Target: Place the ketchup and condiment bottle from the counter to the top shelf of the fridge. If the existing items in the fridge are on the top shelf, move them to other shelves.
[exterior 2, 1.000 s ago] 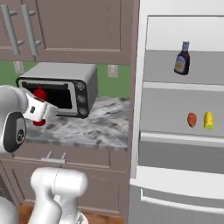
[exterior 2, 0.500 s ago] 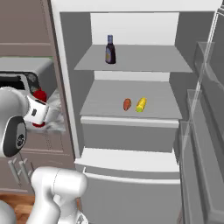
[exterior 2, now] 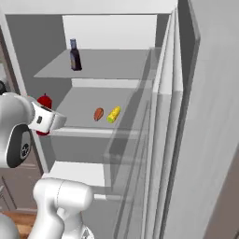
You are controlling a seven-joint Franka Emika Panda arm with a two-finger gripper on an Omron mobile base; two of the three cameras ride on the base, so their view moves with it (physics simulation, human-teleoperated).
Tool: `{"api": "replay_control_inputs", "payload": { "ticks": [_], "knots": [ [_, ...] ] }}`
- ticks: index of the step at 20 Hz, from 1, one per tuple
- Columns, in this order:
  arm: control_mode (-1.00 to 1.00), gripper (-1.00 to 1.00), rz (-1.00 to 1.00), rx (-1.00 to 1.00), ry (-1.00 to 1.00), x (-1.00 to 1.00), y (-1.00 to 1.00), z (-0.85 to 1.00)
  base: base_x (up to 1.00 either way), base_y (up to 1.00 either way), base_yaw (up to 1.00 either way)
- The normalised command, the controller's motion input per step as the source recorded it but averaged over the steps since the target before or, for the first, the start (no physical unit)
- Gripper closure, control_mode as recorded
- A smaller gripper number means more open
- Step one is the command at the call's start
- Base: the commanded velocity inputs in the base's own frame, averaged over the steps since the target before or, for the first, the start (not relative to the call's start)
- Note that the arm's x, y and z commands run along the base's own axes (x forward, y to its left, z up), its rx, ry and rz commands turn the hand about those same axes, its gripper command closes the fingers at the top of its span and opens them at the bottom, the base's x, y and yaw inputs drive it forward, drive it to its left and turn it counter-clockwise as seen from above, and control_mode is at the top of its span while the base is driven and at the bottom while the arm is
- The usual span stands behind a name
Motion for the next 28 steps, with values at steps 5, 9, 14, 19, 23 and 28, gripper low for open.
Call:
{"api": "replay_control_inputs", "payload": {
  "ticks": [5, 9, 14, 19, 23, 28],
  "knots": [
    [1.0, 1.0, 0.0, 0.0, 0.0, 0.0, 0.0, 0.0, 0.83, -0.04, 0.0],
    [-1.0, 1.0, 0.0, 0.0, -0.08, 0.17, -0.61, 0.28, 0.15, -0.1, 0.0],
    [-1.0, 1.0, 0.0, 0.0, -0.4, 0.04, -0.86, 0.58, 0.0, 0.0, 0.0],
    [-1.0, 1.0, 0.0, -0.06, -0.2, 0.55, -0.35, 0.57, 0.0, 0.0, 0.0],
    [-1.0, 1.0, 0.0, -0.01, -0.02, 0.76, 0.0, 0.7, 0.0, 0.0, 0.0],
    [-1.0, 1.0, 0.02, -0.04, 0.0, 0.41, 0.0, 0.32, 0.0, 0.0, 0.0]
  ]
}}
